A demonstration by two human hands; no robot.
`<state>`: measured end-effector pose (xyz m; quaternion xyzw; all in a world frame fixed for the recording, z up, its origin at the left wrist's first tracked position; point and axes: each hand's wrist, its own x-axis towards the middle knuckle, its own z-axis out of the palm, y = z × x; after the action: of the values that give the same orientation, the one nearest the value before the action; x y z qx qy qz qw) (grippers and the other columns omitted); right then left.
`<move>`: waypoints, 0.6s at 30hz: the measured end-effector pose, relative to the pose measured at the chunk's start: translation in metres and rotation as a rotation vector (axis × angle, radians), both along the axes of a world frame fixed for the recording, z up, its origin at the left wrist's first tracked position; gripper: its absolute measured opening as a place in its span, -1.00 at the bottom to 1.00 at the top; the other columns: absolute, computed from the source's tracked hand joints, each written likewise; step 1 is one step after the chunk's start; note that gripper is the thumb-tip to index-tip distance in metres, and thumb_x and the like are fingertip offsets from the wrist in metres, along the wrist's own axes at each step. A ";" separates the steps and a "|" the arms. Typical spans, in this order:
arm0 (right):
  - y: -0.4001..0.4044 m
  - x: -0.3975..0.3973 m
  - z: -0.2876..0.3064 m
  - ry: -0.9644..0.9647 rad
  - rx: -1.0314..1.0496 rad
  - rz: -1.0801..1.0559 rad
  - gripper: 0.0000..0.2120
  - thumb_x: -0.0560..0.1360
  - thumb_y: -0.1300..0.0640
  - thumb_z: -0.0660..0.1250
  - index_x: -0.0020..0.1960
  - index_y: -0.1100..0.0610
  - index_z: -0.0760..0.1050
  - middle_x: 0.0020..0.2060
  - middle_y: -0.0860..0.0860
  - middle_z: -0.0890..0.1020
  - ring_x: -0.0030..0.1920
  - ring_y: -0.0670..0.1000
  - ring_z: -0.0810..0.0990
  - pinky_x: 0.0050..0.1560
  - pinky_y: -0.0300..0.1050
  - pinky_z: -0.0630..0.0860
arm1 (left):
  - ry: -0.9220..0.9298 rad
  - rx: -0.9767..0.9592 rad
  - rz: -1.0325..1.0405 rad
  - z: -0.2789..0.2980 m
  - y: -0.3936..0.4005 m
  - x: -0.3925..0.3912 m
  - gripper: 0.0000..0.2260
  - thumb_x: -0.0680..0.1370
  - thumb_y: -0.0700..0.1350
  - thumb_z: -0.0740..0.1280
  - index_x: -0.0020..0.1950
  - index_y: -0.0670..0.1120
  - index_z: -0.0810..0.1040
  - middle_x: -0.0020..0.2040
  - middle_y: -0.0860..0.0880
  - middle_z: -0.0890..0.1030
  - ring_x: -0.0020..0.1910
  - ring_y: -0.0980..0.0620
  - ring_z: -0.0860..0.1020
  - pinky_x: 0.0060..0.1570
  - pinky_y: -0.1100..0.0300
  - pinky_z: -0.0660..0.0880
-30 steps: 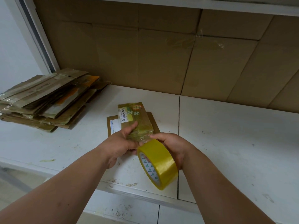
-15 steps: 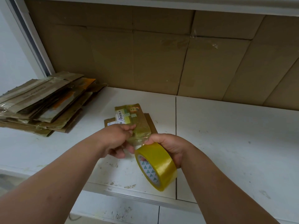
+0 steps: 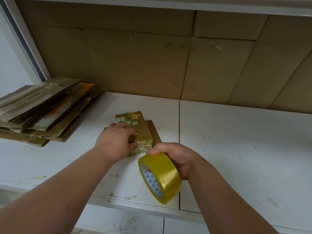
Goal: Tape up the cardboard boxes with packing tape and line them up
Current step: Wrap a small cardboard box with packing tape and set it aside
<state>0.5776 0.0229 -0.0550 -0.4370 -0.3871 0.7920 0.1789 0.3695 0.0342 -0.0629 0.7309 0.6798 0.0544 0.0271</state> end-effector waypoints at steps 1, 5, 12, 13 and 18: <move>-0.001 0.001 0.000 0.005 0.007 0.003 -0.86 0.51 0.21 0.33 0.04 0.17 0.60 -0.19 0.12 0.66 -0.19 0.08 0.65 -0.08 -0.05 0.59 | 0.016 0.018 -0.011 0.000 -0.001 0.000 -0.59 0.52 0.24 0.33 0.35 0.19 0.50 0.35 0.08 0.45 0.29 -0.03 0.40 0.27 0.03 0.41; -0.005 0.003 0.001 0.020 0.021 0.013 -0.84 0.44 0.18 0.41 0.02 0.17 0.59 -0.18 0.11 0.66 -0.17 0.07 0.65 -0.05 -0.04 0.57 | 0.089 0.115 -0.053 -0.003 -0.010 -0.002 -0.57 0.52 0.26 0.31 0.36 0.18 0.49 0.32 0.07 0.49 0.25 -0.06 0.45 0.19 0.02 0.41; -0.011 0.009 -0.002 0.084 0.065 0.001 -0.73 0.27 0.13 0.42 -0.03 0.16 0.61 -0.21 0.08 0.68 -0.18 0.06 0.66 -0.06 -0.05 0.58 | -0.014 0.163 0.009 -0.018 -0.013 0.002 -0.48 0.43 0.33 0.36 0.33 0.17 0.46 0.33 0.05 0.42 0.28 -0.07 0.35 0.22 -0.01 0.35; -0.012 0.010 -0.003 0.088 0.074 0.000 -0.73 0.27 0.13 0.42 -0.03 0.16 0.62 -0.20 0.08 0.68 -0.17 0.06 0.66 -0.05 -0.05 0.57 | -0.030 0.139 0.017 -0.017 -0.012 0.004 -0.43 0.41 0.38 0.34 0.35 0.18 0.43 0.35 0.06 0.38 0.30 -0.06 0.32 0.25 -0.01 0.33; -0.015 0.011 -0.004 0.105 0.103 -0.033 -0.72 0.28 0.14 0.43 -0.03 0.17 0.64 -0.10 0.13 0.66 -0.08 0.12 0.64 -0.02 -0.02 0.57 | -0.054 0.064 0.049 -0.016 -0.019 0.007 -0.26 0.32 0.56 0.08 0.38 0.19 0.38 0.38 0.10 0.31 0.34 -0.04 0.25 0.30 -0.04 0.29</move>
<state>0.5885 0.0084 -0.0593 -0.3913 -0.4100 0.7898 0.2345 0.3765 0.0154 -0.0788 0.7128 0.6944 0.0962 0.0207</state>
